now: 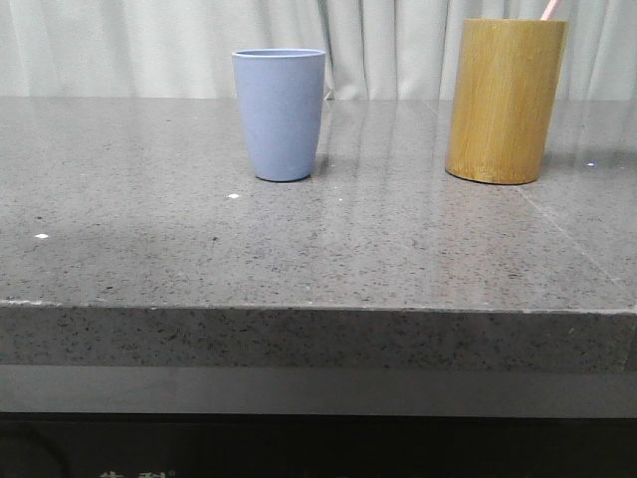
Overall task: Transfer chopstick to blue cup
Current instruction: 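Grasp the pink chopstick with the right gripper and pull it from the bamboo cup, then carry the chopstick over the blue cup and lower it inside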
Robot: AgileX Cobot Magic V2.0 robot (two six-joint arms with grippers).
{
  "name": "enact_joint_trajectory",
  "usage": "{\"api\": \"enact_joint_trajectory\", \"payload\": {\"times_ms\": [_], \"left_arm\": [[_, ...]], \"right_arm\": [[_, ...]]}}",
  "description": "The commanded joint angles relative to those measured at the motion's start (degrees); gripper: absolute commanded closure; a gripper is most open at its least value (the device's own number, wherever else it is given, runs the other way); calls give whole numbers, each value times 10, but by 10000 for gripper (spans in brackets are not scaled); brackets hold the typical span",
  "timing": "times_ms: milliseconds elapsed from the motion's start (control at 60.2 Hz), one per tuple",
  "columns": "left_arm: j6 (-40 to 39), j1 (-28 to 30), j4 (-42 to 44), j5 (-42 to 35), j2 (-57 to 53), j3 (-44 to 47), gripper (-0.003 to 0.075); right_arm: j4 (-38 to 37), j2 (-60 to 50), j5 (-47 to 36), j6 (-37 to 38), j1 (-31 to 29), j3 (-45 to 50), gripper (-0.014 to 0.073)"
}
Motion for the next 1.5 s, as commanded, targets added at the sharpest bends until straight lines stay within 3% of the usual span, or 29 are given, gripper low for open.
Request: {"api": "enact_joint_trajectory", "payload": {"times_ms": [0,199,299,548,897,1146,1479], "left_arm": [[-5,-3,-8,-42,-11,-15,300],[-5,-3,-5,-52,-11,-15,300],[-5,-3,-5,-52,-11,-15,300],[-5,-3,-5,-52,-11,-15,300],[-5,-3,-5,-53,-11,-15,300],[-5,-3,-5,-55,-11,-15,300],[-5,-3,-5,-64,-11,-15,300]], "right_arm": [[16,-18,-49,-4,-3,-23,305],[16,-18,-51,-4,-2,-23,581],[16,-18,-52,-4,-2,-23,669],[-5,-22,-31,-5,-2,-58,660],[-51,-23,107,-125,18,-242,662],[-51,-23,122,-198,102,-349,662],[-47,2,103,-199,219,-358,662]]}}
